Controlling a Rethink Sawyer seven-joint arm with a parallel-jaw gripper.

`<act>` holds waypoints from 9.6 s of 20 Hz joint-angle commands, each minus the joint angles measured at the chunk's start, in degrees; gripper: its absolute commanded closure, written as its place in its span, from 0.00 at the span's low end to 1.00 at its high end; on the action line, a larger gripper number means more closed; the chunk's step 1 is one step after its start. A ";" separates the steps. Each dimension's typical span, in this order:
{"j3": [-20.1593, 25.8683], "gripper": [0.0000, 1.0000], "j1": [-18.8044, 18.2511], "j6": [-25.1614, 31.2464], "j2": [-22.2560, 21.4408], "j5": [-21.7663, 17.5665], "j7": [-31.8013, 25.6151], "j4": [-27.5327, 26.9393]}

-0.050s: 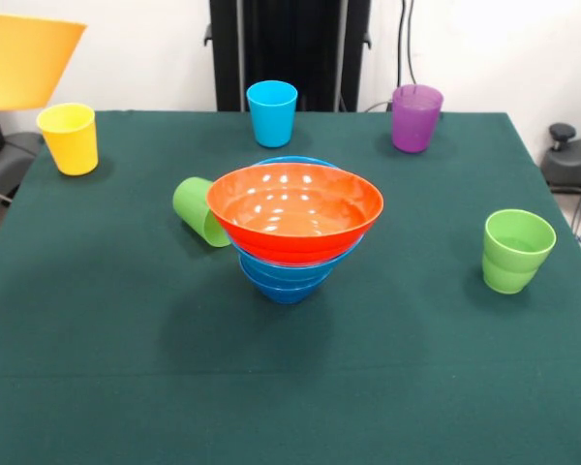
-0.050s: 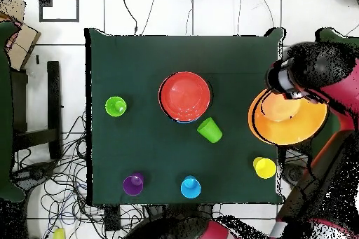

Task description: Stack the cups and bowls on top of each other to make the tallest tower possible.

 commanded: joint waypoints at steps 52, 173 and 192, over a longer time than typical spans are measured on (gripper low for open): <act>3.83 1.00 8.36 2.12 4.56 -1.51 5.28 -2.60; -4.16 1.00 13.21 13.87 9.44 6.55 11.85 -11.08; -5.58 1.00 15.98 17.27 13.18 8.08 15.63 -16.82</act>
